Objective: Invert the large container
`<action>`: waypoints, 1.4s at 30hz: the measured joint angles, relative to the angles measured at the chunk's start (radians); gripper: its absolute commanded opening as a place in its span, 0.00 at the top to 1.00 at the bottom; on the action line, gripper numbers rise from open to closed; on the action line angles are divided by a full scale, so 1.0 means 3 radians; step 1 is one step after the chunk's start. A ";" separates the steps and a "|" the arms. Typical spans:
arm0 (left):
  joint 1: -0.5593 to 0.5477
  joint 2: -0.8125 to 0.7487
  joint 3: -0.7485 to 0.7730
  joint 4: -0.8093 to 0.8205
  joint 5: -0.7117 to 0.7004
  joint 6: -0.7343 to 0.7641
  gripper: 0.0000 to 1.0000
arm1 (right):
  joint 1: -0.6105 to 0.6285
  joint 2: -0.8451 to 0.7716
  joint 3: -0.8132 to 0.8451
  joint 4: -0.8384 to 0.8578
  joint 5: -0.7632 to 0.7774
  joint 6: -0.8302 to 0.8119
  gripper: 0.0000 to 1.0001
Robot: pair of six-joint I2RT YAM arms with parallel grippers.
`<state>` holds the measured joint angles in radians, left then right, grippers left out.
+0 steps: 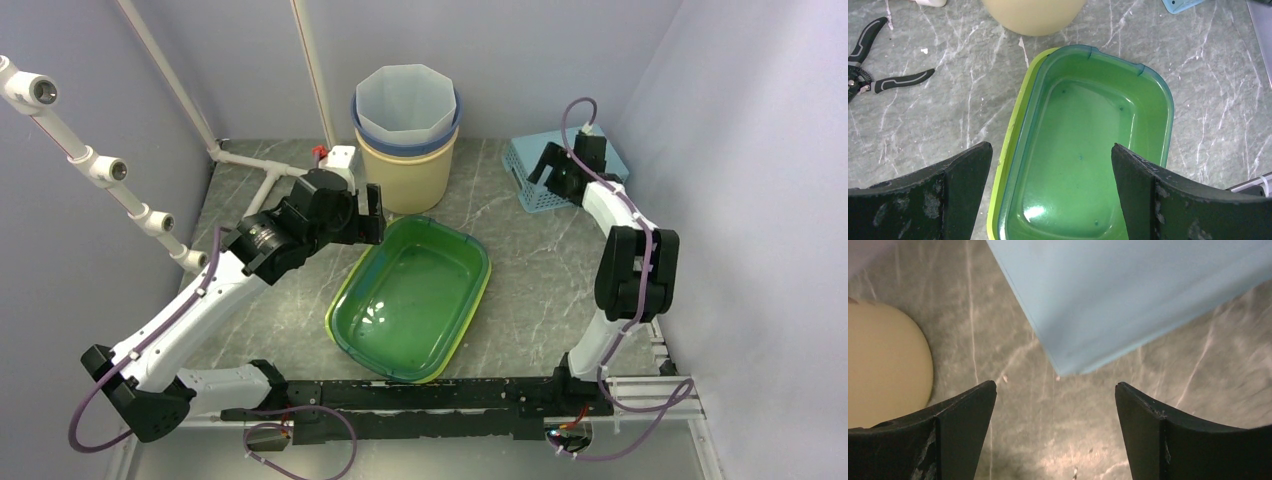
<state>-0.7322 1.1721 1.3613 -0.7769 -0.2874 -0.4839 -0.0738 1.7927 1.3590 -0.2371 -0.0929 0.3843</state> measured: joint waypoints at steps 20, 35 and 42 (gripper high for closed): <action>0.0001 0.0230 0.0001 -0.0065 0.0003 -0.0020 0.05 | 0.0055 0.0793 0.0334 0.0130 -0.0420 0.0528 0.09; 0.0003 0.0230 0.0001 -0.0078 0.0005 -0.0039 0.05 | 0.0055 0.0942 0.0875 -0.0051 -0.0215 0.0406 0.09; 0.0004 0.0275 -0.0023 -0.0201 0.0005 -0.0137 0.05 | 0.0055 0.1050 0.0931 -0.0192 -0.0027 0.0388 0.09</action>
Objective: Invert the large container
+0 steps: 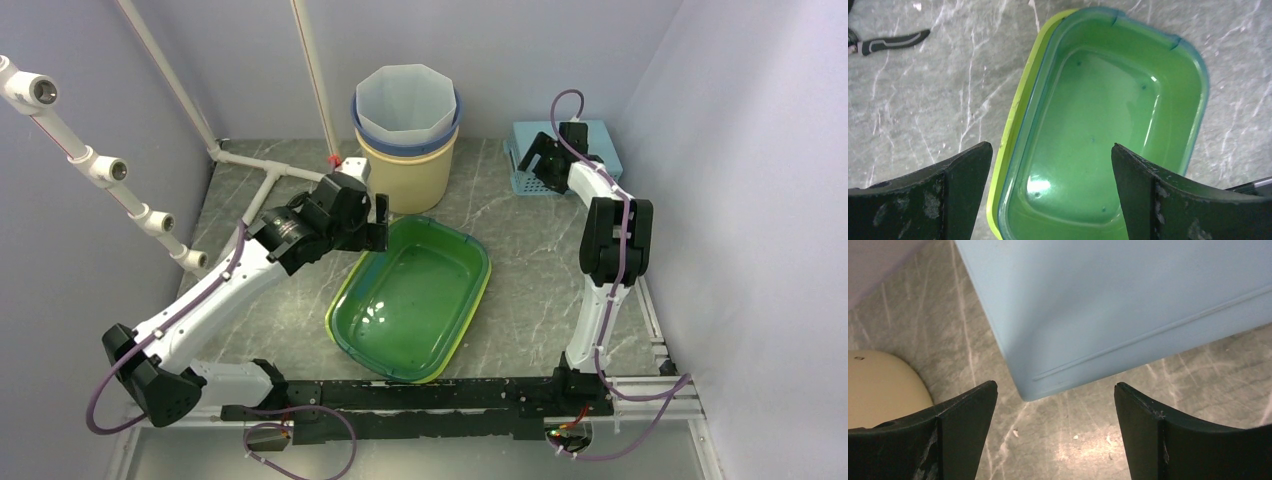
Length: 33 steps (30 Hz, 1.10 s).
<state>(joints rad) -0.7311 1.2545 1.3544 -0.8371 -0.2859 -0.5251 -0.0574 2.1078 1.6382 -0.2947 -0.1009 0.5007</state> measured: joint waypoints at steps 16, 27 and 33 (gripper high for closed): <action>0.0155 0.0004 -0.0505 -0.0304 0.0005 -0.0237 0.05 | 0.0028 -0.0084 -0.0029 -0.0229 0.0079 -0.0161 0.08; 0.0292 -0.0214 -0.0601 -0.0320 0.0028 -0.0323 0.05 | 0.0730 -0.0051 0.0562 -0.0594 0.1076 -0.0621 0.05; 0.0312 -0.0175 -0.0585 -0.0357 0.0028 -0.0328 0.05 | 0.0768 0.0679 0.1832 -0.0706 0.1602 -0.1057 0.02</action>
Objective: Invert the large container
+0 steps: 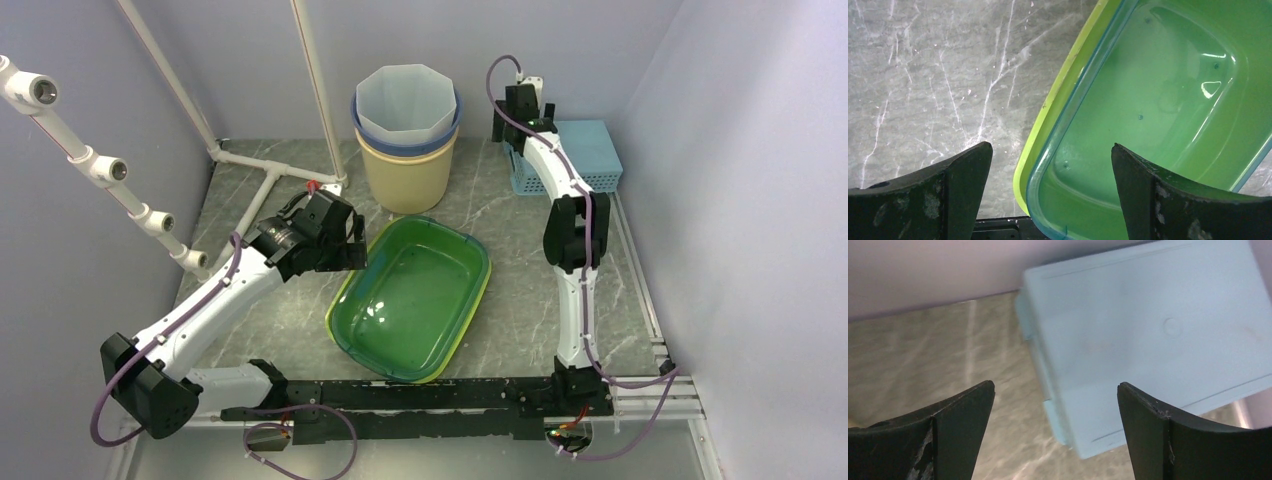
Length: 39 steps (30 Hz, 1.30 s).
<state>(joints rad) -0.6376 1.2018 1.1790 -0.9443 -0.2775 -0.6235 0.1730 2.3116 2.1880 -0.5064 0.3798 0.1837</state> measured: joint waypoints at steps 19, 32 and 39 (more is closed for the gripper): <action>0.0014 -0.0005 -0.0001 -0.0036 0.0003 -0.0056 0.05 | -0.0076 0.0387 -0.0079 0.0399 0.0736 -0.0769 0.00; 0.0020 -0.0009 -0.0025 -0.0005 0.0036 -0.0057 0.05 | -0.0210 0.0380 -0.0130 0.0430 0.0656 -0.0726 0.00; 0.0020 -0.0009 -0.0046 0.0000 0.0065 -0.0057 0.05 | -0.0195 0.0284 -0.0427 0.0441 0.0383 -0.0731 0.00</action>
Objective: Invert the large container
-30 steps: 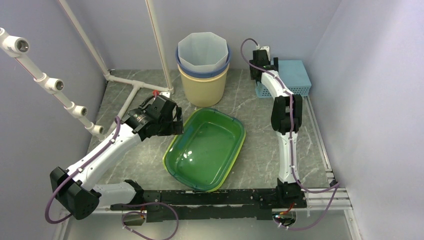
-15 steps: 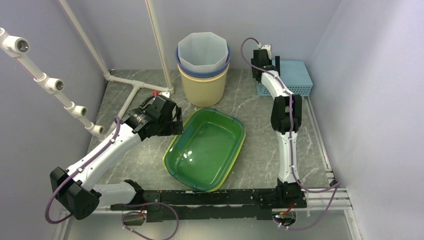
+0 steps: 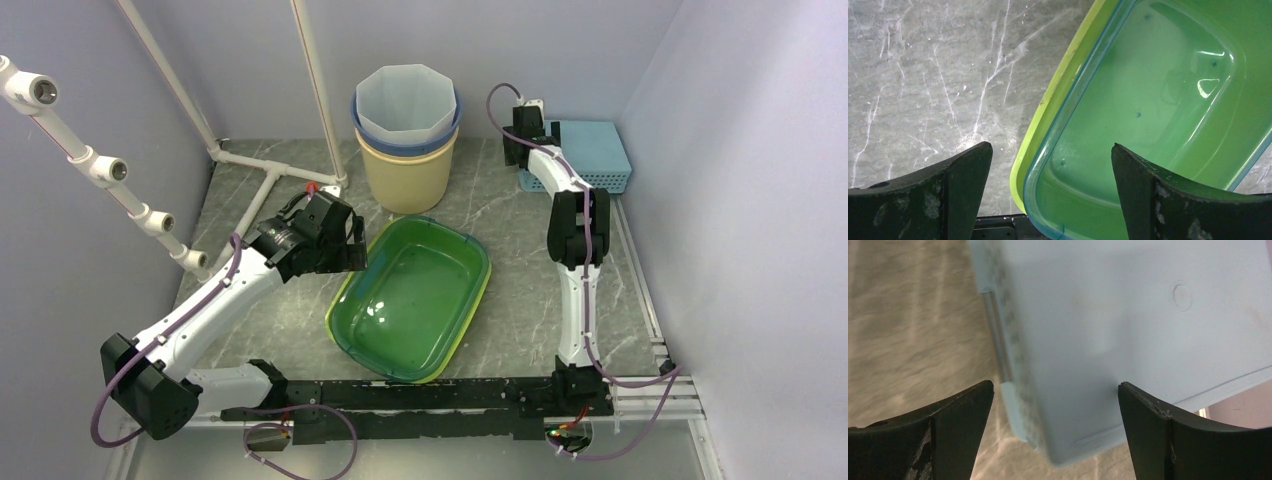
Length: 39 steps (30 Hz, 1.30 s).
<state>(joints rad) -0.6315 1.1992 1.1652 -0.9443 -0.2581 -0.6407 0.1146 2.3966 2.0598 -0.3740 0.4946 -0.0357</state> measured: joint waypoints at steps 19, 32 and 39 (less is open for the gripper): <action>0.0361 0.0047 -0.0100 0.0089 0.0205 0.0123 0.05 | 0.0065 -0.2591 -0.2438 0.0127 -0.2024 0.1395 0.16; 0.0376 0.0619 -0.0173 0.0271 0.0841 0.0219 0.17 | 0.0069 -0.4032 -0.4496 0.0446 -0.3454 0.2588 0.30; 0.0378 0.0759 -0.0161 0.0303 0.0950 0.0272 0.20 | 0.0163 -0.4101 -0.4685 0.0604 -0.3731 0.2899 0.34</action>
<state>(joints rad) -0.5182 1.4269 1.1168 -0.8536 0.0269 -0.5591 0.1635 1.1664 0.6544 -0.1928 -0.6247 0.8341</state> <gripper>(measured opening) 0.808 0.678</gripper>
